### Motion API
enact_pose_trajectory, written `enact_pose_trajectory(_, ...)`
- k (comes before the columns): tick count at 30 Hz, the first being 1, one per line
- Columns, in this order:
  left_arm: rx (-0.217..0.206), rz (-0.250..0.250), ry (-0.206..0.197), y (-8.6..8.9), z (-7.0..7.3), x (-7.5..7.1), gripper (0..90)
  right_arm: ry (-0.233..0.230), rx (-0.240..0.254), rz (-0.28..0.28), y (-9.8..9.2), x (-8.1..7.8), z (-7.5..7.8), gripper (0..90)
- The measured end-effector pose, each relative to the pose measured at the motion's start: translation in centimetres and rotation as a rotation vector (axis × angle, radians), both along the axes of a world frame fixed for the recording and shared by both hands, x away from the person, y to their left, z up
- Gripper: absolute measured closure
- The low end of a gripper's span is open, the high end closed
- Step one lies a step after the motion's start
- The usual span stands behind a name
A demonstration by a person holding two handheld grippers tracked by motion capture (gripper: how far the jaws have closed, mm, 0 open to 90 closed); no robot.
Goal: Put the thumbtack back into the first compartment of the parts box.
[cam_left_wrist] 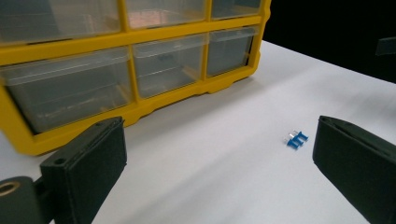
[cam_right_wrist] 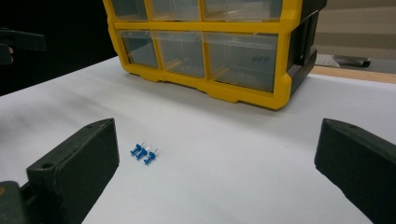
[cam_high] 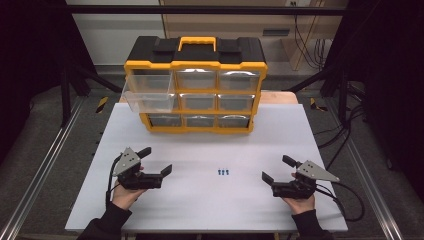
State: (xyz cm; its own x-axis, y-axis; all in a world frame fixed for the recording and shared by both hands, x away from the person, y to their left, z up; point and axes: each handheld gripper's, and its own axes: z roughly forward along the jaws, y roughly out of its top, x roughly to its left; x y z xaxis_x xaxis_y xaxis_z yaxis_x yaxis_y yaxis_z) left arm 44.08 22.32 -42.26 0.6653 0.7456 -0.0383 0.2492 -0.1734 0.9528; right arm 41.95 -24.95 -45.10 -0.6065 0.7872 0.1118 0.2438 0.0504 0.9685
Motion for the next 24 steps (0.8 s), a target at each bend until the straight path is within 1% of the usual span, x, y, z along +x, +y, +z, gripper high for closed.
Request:
enact_pose_trajectory(1, 0.001, -0.001, 0.002, -0.3, 0.0, 0.1, 2.6, -0.001, 0.000, -0.001, 0.0, 0.0, 0.0, 0.7)
enact_pose_trajectory(2, 0.000, -0.010, 0.007, -1.0, 0.1, 0.2, 2.6, -0.001, 0.001, -0.002, 0.0, 0.0, 0.0, 0.7)
enact_pose_trajectory(3, 0.000, -0.010, 0.007, -1.0, 0.1, 0.2, 2.6, -0.002, 0.001, -0.003, 0.0, 0.0, 0.0, 0.7)
enact_pose_trajectory(6, 0.011, -0.024, 0.013, -2.3, 0.1, 0.6, 2.6, 0.000, 0.000, -0.001, 0.0, 0.0, 0.0, 0.7)
enact_pose_trajectory(7, 0.014, -0.025, 0.017, -2.7, 0.1, 0.7, 2.6, -0.008, -0.014, 0.003, -0.1, 0.1, -0.1, 0.7)
enact_pose_trajectory(8, 0.015, -0.027, 0.019, -3.0, 0.1, 0.8, 2.6, 0.012, 0.020, 0.001, 0.2, -0.1, 0.0, 0.7)
enact_pose_trajectory(9, 0.015, -0.031, 0.023, -3.4, 0.1, 0.9, 2.6, 0.001, -0.006, 0.001, 0.0, 0.0, -0.1, 0.7)
enact_pose_trajectory(10, 0.020, -0.033, 0.025, -3.8, 0.1, 1.0, 2.6, 0.000, -0.009, 0.002, 0.0, 0.0, -0.1, 0.7)
enact_pose_trajectory(12, 0.022, -0.044, 0.031, -4.9, 0.0, 1.2, 2.6, 0.002, 0.000, -0.002, 0.1, 0.0, -0.1, 0.7)
enact_pose_trajectory(14, 0.030, -0.049, 0.032, -5.6, 0.0, 1.3, 2.6, 0.000, 0.000, -0.006, 0.1, 0.0, 0.0, 0.7)
enact_pose_trajectory(15, 0.029, -0.053, 0.037, -6.0, 0.1, 1.4, 2.6, 0.008, 0.017, 0.002, 0.2, -0.1, 0.0, 0.7)
enact_pose_trajectory(16, 0.025, -0.055, 0.040, -6.3, 0.1, 1.5, 2.6, 0.008, 0.017, 0.002, 0.2, -0.1, 0.0, 0.7)
enact_pose_trajectory(17, 0.026, -0.058, 0.043, -6.7, 0.1, 1.6, 2.7, 0.001, -0.007, 0.000, 0.0, 0.0, -0.1, 0.7)
enact_pose_trajectory(21, 0.043, -0.061, 0.060, -8.2, -0.3, 2.0, 3.3, -0.002, -0.004, -0.001, 0.1, 0.0, -0.1, 0.7)
enact_pose_trajectory(22, 0.042, -0.064, 0.073, -8.7, -0.5, 2.1, 3.4, -0.003, -0.004, 0.000, 0.1, 0.0, -0.1, 0.7)
enact_pose_trajectory(23, 0.043, -0.067, 0.079, -8.9, -0.6, 2.2, 3.7, 0.006, 0.015, -0.001, 0.2, -0.1, 0.0, 0.7)
enact_pose_trajectory(24, 0.051, -0.070, 0.082, -9.3, -0.7, 2.2, 3.7, 0.006, 0.015, -0.001, 0.2, -0.1, 0.0, 0.7)
